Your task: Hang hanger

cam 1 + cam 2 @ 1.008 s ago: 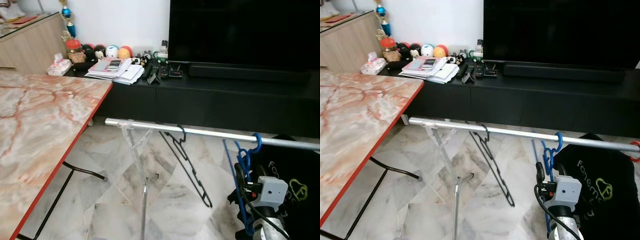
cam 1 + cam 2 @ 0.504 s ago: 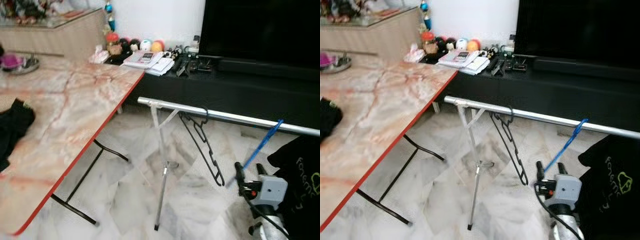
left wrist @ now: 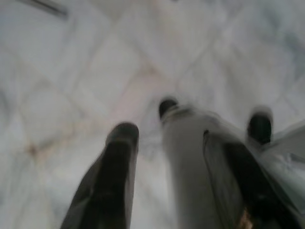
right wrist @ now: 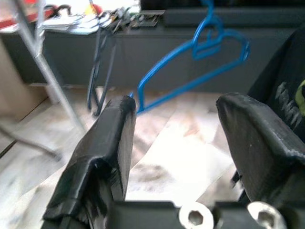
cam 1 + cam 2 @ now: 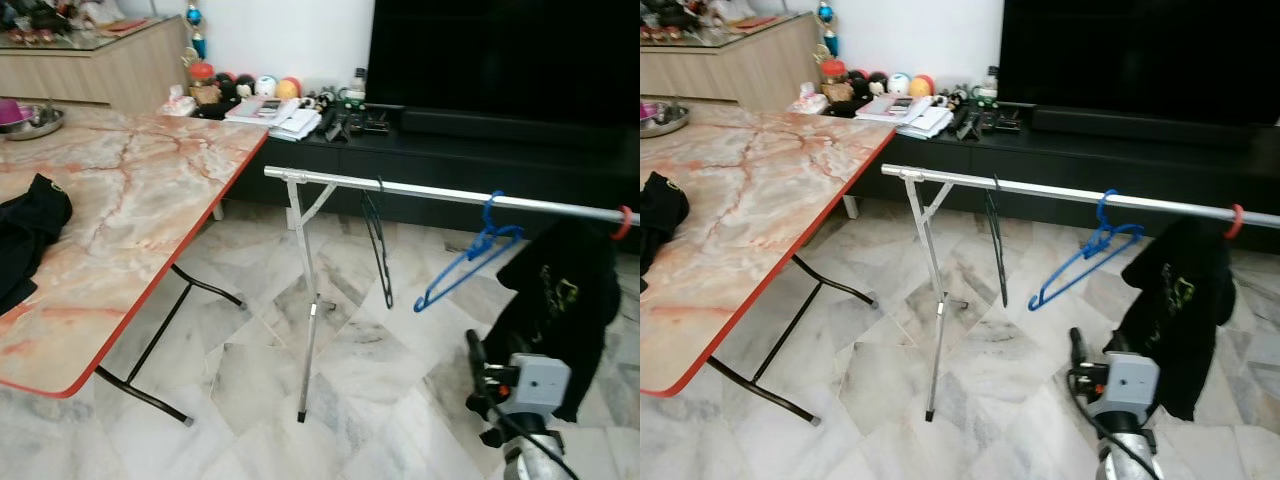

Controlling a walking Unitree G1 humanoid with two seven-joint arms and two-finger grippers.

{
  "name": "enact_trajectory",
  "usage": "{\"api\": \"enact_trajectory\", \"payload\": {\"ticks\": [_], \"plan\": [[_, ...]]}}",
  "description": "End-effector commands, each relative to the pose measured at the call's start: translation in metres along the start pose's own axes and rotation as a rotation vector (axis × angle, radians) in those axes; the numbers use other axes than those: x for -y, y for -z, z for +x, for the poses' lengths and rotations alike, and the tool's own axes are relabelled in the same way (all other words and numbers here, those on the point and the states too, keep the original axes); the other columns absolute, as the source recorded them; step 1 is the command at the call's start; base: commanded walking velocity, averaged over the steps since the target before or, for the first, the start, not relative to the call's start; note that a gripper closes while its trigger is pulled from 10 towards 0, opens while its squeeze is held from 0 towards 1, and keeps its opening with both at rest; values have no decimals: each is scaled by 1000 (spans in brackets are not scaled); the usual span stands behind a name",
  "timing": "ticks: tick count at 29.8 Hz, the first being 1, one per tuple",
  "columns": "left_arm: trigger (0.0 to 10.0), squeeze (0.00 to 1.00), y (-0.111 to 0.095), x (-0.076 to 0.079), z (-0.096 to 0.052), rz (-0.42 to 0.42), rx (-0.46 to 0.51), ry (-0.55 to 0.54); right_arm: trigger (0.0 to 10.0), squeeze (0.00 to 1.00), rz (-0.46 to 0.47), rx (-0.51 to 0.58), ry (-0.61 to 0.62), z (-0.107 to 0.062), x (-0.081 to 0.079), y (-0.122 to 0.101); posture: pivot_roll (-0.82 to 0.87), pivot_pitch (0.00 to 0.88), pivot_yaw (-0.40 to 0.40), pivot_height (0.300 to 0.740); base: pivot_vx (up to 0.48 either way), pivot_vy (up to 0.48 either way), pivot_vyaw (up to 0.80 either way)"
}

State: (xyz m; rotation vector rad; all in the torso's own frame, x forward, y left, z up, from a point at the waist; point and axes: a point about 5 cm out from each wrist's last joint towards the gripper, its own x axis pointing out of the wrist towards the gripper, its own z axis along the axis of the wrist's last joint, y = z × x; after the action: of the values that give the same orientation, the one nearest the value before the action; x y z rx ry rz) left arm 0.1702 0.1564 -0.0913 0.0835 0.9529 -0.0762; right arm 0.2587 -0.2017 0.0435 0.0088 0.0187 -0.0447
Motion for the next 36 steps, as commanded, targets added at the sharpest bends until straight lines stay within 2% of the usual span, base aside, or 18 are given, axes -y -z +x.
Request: {"api": "enact_trajectory", "payload": {"ticks": [1, 2, 4, 6, 8, 9, 11, 12, 14, 17, 23, 29, 32, 36], "plan": [[10000, 0, 15, 15, -2, 1, -67, 33, 10000, 0, 5, -93, 13, -3, 6, 18, 33, 47, 6, 740, 0, 0, 0], [10000, 0, 13, 21, -2, 0, -65, 38, 10000, 0, 9, -190, 31, -6, 9, 35, 35, 42, 5, 740, 0, 0, 0], [10000, 0, 12, 24, -1, 1, -66, 40, 10000, 0, 25, -254, 47, -9, 10, 46, 36, 35, 6, 740, 0, 0, 0], [10000, 0, 16, 15, -2, 1, -73, 31, 10000, 0, 53, -375, 73, -19, 12, 66, 35, 0, 11, 740, 0, 0, 0], [10000, 0, 18, 13, -3, 1, -75, 29, 10000, 0, 51, -401, 78, -21, 12, 69, 35, 0, 11, 740, 0, 0, 0], [10000, 0, 20, 10, -3, 14, -81, 31, 10000, 0, 44, -521, 79, -33, 11, 86, 40, 0, 13, 740, 0, 0, 0], [10000, 0, 20, 9, -4, 20, -84, 30, 10000, 0, 33, -606, 68, -43, 10, 97, 44, 0, 15, 740, 0, 0, 0], [10000, 0, 21, 7, -4, 20, -82, 25, 10000, 0, 30, -687, 65, -54, 9, 107, 44, 0, 17, 740, 0, 0, 0], [10000, 0, 22, 6, -4, 21, -80, 20, 10000, 0, 35, -738, 75, -61, 9, 114, 48, 0, 21, 740, 0, 0, 0], [10000, 0, 23, 5, -5, 23, -81, 12, 10000, 0, 15, -766, 63, -66, 9, 117, 50, 0, 25, 740, 0, 0, -469], [10000, 0, 33, 6, -7, -1, -102, 2, 10000, 0, 56, -824, 134, -87, 16, 128, 26, 0, 30, 740, 0, 0, -775], [10000, 0, 43, 6, -11, -27, -113, -11, 10000, 0, 20, -921, 159, -113, 31, 137, 36, 29, 22, 740, 0, 0, -775], [10000, 0, 46, 5, -12, -24, -118, -17, 10000, 0, 19, -927, 173, -114, 37, 136, 43, 30, 23, 740, 0, 0, -775], [10000, 0, 46, 5, -12, 1, -115, -11, 10000, 0, 6, -904, 135, -108, 30, 135, 34, 53, 39, 740, 0, 0, -775]]}}
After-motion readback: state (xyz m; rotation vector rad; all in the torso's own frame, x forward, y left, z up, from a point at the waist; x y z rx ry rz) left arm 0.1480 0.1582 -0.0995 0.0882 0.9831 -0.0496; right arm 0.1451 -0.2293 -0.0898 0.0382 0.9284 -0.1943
